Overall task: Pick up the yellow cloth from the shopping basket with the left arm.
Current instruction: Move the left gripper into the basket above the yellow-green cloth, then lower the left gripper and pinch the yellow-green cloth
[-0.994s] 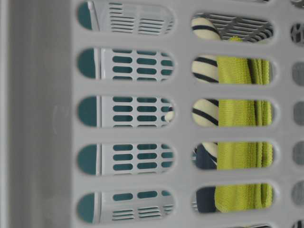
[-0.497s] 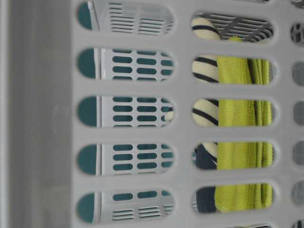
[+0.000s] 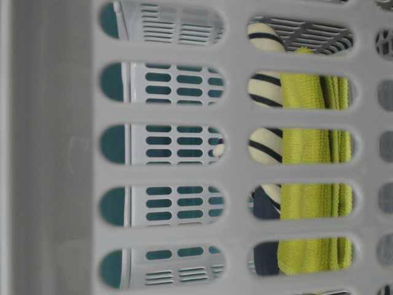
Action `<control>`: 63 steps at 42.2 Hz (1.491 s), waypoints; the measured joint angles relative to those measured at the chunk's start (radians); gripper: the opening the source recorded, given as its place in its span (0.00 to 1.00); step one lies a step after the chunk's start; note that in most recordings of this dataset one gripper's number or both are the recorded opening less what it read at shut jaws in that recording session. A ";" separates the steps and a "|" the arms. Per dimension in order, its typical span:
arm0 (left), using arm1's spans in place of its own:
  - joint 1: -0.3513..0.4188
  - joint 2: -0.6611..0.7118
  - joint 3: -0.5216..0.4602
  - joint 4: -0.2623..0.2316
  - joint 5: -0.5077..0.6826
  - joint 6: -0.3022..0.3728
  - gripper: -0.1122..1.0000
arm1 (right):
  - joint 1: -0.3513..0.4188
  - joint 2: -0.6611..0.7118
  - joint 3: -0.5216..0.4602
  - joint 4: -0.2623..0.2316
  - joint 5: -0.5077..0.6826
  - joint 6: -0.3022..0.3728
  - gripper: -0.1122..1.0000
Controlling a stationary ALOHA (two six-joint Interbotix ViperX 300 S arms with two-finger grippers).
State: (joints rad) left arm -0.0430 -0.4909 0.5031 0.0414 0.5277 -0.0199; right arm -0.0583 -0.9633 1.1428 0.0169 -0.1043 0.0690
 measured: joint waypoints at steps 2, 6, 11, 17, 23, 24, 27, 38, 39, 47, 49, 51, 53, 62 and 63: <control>0.002 0.023 -0.017 0.002 0.020 -0.008 0.12 | 0.000 0.000 0.000 0.000 0.000 0.000 0.67; 0.002 0.080 -0.061 0.002 0.060 -0.011 0.23 | 0.000 -0.002 -0.003 0.000 -0.002 0.000 0.81; 0.002 0.164 -0.127 0.002 0.109 -0.008 0.53 | -0.002 0.000 -0.006 0.000 -0.005 0.000 0.77; -0.008 0.275 -0.206 0.002 0.147 -0.002 0.86 | 0.000 -0.002 -0.008 0.000 -0.005 0.000 0.76; -0.023 0.388 -0.290 0.000 0.201 -0.003 0.91 | -0.002 -0.003 -0.008 0.000 -0.005 0.000 0.76; -0.025 0.400 -0.299 0.002 0.207 -0.002 0.90 | -0.002 -0.002 -0.008 0.000 -0.005 0.000 0.76; -0.035 0.449 -0.341 0.002 0.227 0.008 0.90 | 0.000 -0.003 -0.008 0.000 -0.006 0.000 0.76; -0.055 0.586 -0.403 0.000 0.311 -0.003 0.90 | -0.002 -0.005 -0.006 0.000 -0.006 0.000 0.76; -0.055 0.594 -0.403 0.002 0.318 -0.003 0.90 | -0.002 -0.005 -0.008 0.000 -0.006 0.000 0.76; -0.055 0.635 -0.377 0.002 0.325 -0.003 0.90 | 0.000 -0.005 -0.008 0.000 -0.008 0.002 0.76; -0.052 0.647 -0.364 0.002 0.314 -0.006 0.90 | 0.000 -0.005 -0.008 0.000 -0.012 0.002 0.76; -0.051 0.664 -0.354 0.002 0.296 -0.008 0.90 | 0.000 -0.005 -0.008 0.000 -0.017 0.002 0.76; -0.049 0.670 -0.348 0.002 0.285 -0.008 0.89 | 0.000 -0.005 -0.006 0.002 -0.018 0.002 0.75; -0.051 0.675 -0.334 0.002 0.270 -0.008 0.86 | 0.003 -0.005 -0.008 0.002 -0.021 0.002 0.75; -0.051 0.675 -0.333 0.002 0.270 -0.008 0.85 | 0.003 -0.005 -0.008 0.000 -0.021 0.000 0.75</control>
State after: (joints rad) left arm -0.0936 0.1841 0.1703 0.0430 0.7977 -0.0276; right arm -0.0552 -0.9679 1.1351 0.0169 -0.1258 0.0690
